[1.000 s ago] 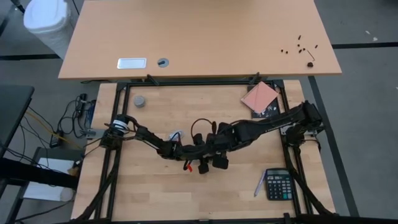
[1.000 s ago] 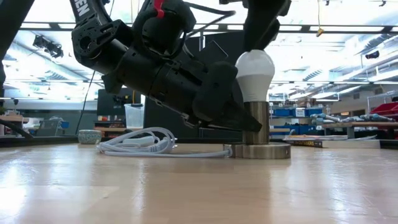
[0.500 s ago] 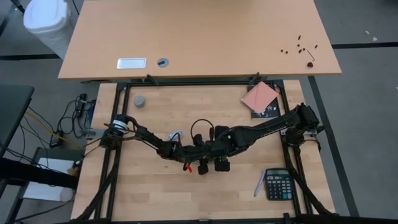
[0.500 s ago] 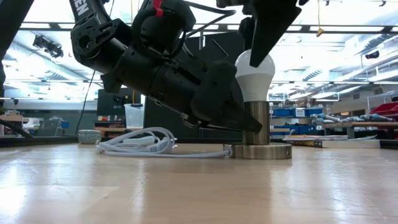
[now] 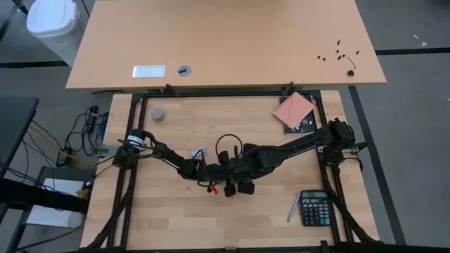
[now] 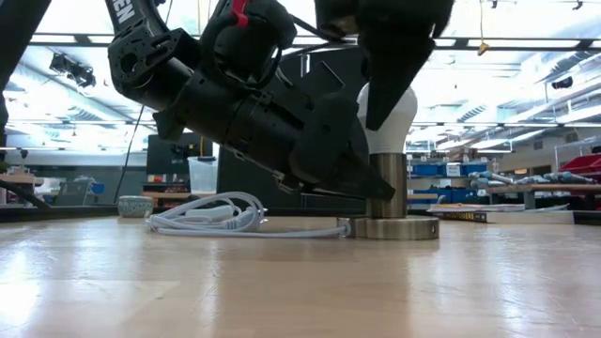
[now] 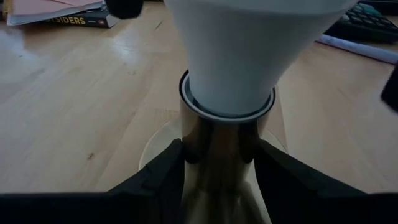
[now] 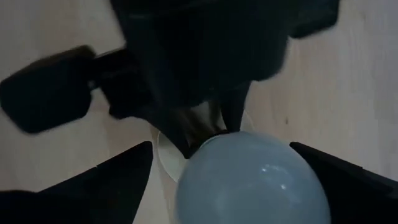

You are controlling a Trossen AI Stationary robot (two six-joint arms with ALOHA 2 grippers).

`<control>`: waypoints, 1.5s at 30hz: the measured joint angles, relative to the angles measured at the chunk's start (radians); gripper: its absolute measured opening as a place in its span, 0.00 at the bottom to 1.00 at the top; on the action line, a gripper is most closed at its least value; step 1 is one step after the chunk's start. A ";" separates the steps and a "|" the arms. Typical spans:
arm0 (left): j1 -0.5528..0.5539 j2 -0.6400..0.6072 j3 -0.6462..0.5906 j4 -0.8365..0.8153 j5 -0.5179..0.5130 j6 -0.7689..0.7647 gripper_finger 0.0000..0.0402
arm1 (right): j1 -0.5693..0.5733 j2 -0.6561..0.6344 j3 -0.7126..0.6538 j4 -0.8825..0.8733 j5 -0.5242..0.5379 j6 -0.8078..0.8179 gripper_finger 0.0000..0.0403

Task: Screw lightbulb
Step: Remove the white lightbulb from the gold lamp

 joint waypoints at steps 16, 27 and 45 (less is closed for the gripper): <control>0.002 0.002 -0.004 -0.025 0.000 -0.017 0.45 | -0.029 0.003 0.000 -0.050 -0.013 0.388 0.78; 0.001 0.002 -0.004 0.008 -0.004 -0.012 0.45 | -0.051 0.033 -0.001 -0.018 -0.030 0.508 0.78; -0.009 0.024 -0.002 0.120 0.026 0.066 0.53 | -0.047 0.032 0.000 -0.011 -0.041 0.487 0.74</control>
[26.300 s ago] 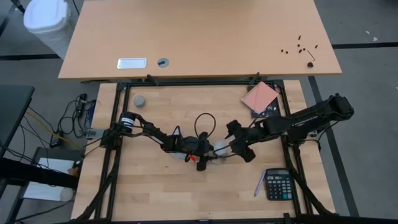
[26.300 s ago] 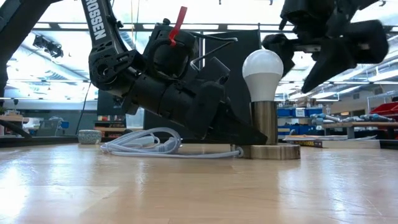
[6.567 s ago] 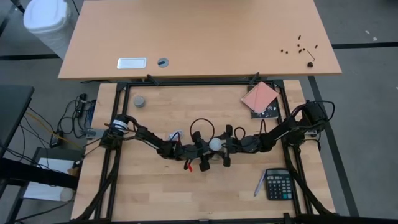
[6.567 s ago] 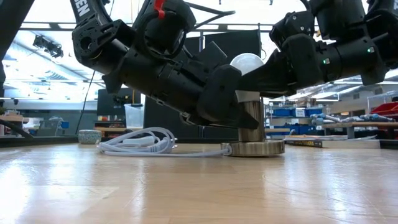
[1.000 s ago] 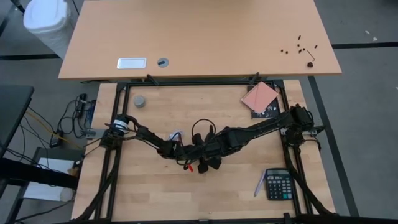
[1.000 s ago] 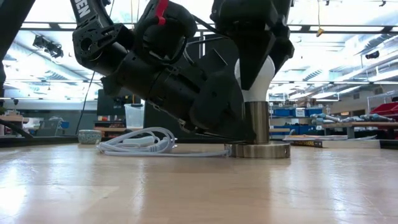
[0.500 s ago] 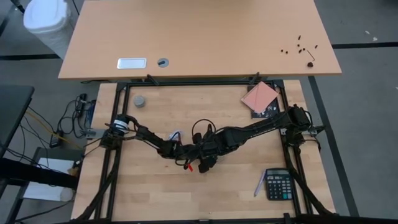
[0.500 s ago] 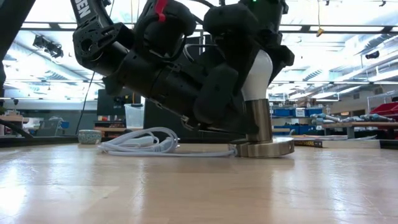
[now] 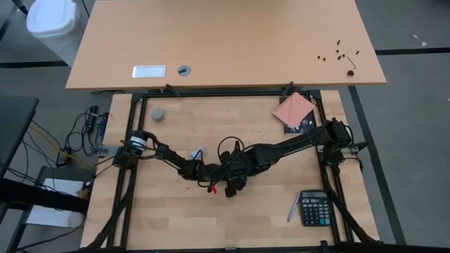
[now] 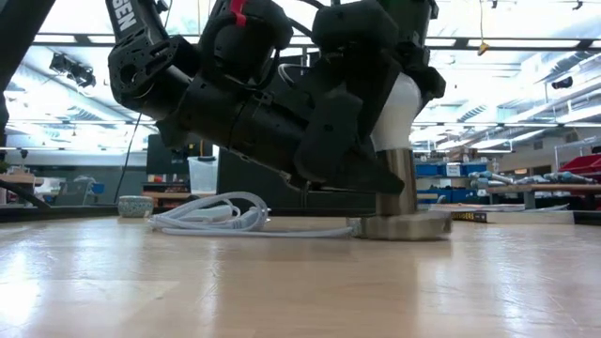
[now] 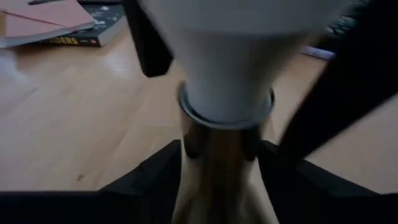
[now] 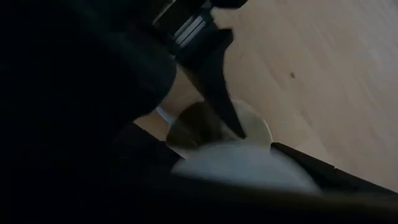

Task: Screw lightbulb
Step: Remove the white lightbulb from the gold lamp

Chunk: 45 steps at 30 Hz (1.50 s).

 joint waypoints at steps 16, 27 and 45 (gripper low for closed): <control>-0.003 0.093 0.002 0.185 -0.008 0.056 0.54 | 0.011 0.000 0.000 0.002 -0.021 -0.025 0.73; -0.013 0.094 0.001 0.192 -0.037 0.080 0.45 | 0.012 -0.004 0.000 0.001 -0.048 0.010 0.73; -0.013 0.094 0.001 0.188 -0.057 0.070 0.46 | 0.012 -0.005 0.000 -0.032 -0.050 -0.020 0.65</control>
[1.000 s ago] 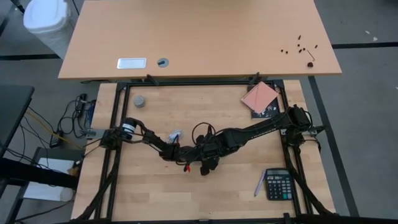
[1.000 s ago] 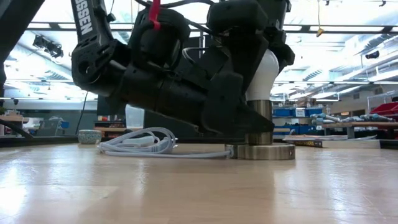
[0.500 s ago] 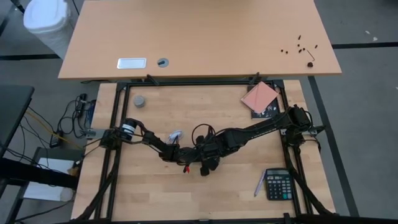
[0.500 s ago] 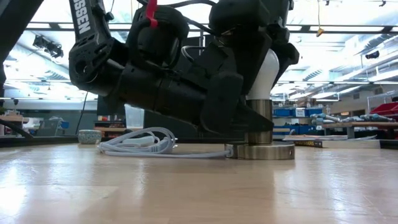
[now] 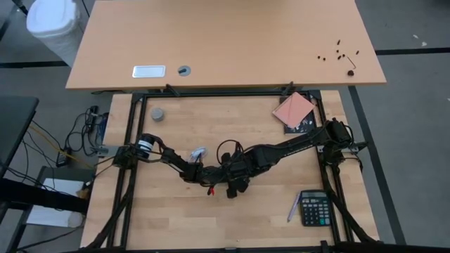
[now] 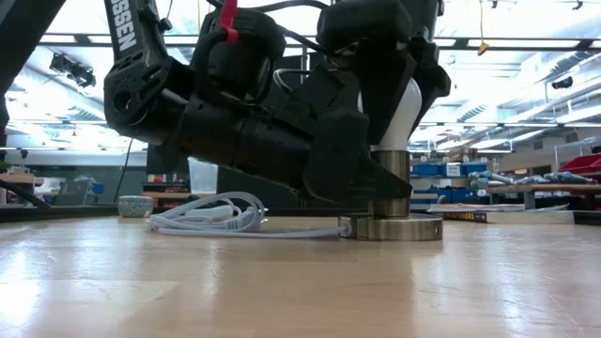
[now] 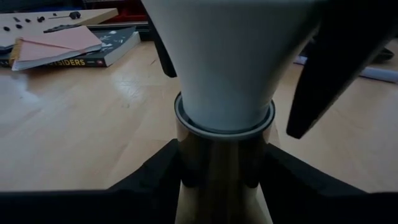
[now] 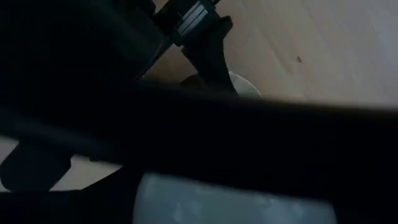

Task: Screw lightbulb
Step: Remove the white lightbulb from the gold lamp

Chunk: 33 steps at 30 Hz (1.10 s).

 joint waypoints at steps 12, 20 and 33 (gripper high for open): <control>0.000 0.000 0.000 -0.002 0.010 0.012 0.46 | 0.011 -0.001 0.000 0.001 -0.011 -0.444 0.66; 0.000 0.000 0.000 -0.002 0.056 0.022 0.46 | 0.012 -0.001 0.000 0.001 -0.044 -0.943 0.65; -0.002 -0.001 -0.001 -0.001 0.101 0.048 0.46 | 0.013 -0.001 0.000 0.003 -0.029 -1.760 0.69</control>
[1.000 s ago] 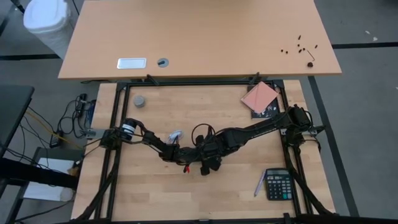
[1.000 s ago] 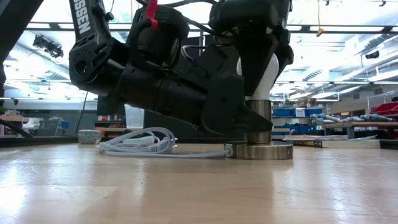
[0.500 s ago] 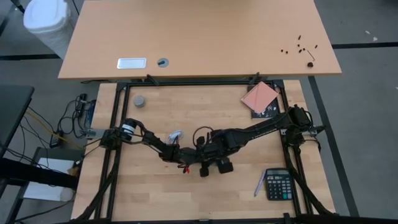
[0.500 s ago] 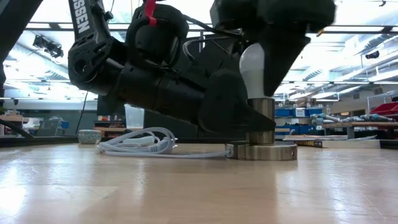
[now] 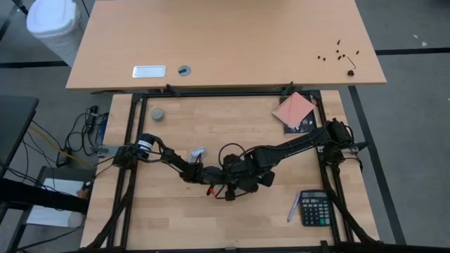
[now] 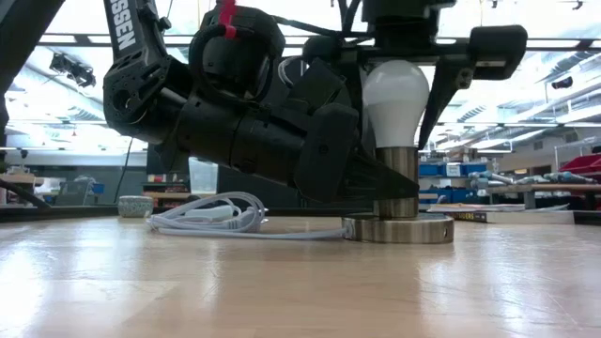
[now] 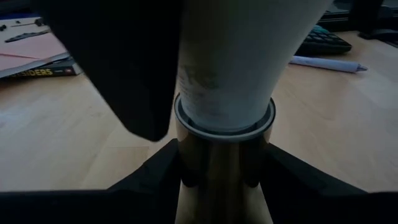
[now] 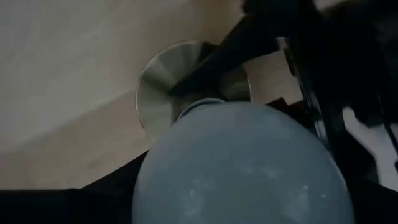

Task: Screw lightbulb
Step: Remove the white lightbulb from the gold lamp

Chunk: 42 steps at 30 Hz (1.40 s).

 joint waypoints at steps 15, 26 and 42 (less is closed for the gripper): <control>0.001 0.000 0.000 -0.002 0.012 -0.015 0.46 | 0.002 0.000 0.021 -0.039 -0.001 0.118 0.76; 0.002 0.000 0.000 -0.004 0.011 -0.020 0.46 | 0.015 0.000 0.115 -0.139 -0.057 0.633 0.98; 0.002 0.000 0.000 -0.005 -0.075 -0.104 0.46 | -0.014 0.000 0.110 -0.080 0.012 1.599 0.95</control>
